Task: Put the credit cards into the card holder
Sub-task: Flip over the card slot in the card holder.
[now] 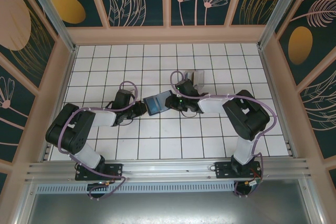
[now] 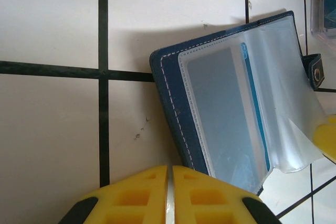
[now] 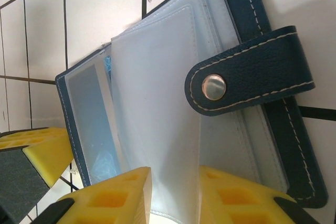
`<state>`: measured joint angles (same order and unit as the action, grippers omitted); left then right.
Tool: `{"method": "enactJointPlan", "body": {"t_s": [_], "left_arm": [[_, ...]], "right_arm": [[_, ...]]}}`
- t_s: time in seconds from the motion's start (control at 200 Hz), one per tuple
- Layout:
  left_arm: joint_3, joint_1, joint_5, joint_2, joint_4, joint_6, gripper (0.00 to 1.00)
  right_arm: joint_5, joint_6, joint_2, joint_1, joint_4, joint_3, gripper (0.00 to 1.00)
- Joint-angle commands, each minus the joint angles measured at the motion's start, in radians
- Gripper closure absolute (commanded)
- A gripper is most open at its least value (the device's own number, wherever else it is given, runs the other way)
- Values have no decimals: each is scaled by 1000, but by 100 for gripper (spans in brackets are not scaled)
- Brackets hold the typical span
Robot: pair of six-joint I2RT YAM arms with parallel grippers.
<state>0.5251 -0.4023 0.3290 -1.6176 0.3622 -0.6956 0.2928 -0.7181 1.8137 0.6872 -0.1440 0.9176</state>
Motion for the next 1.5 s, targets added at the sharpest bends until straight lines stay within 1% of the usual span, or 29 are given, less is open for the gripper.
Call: {"method": "enactJointPlan", "body": {"t_s": [0.0, 0.12, 0.255, 0.546, 0.731, 1.011, 1.251, 1.441, 1.496], "left_arm": [[-2, -6, -23, -44, -102, 28, 87], [-2, -6, -10, -42, -95, 22, 87], [-1, -5, -23, -41, -109, 33, 87], [-22, -6, -14, -34, -90, 26, 87], [-19, -6, -15, -32, -92, 28, 87], [-26, -6, -16, -28, -89, 28, 87], [-35, -7, -13, -23, -82, 24, 87], [-30, -6, -18, -18, -93, 28, 87], [-33, -4, -1, -21, -79, 22, 87]], "right_arm": [[32, 7, -1, 0, -74, -5, 76], [50, 9, -1, 1, -96, -4, 78], [93, 7, 23, 4, -113, -15, 78], [91, 6, 32, 17, -118, -35, 79], [90, 13, 47, 20, -104, -16, 77], [89, 23, 68, 29, -74, 10, 76], [83, 29, 68, 37, -69, 27, 70], [88, 40, 86, 37, -48, 57, 69], [88, 43, 93, 38, -44, 65, 69]]}}
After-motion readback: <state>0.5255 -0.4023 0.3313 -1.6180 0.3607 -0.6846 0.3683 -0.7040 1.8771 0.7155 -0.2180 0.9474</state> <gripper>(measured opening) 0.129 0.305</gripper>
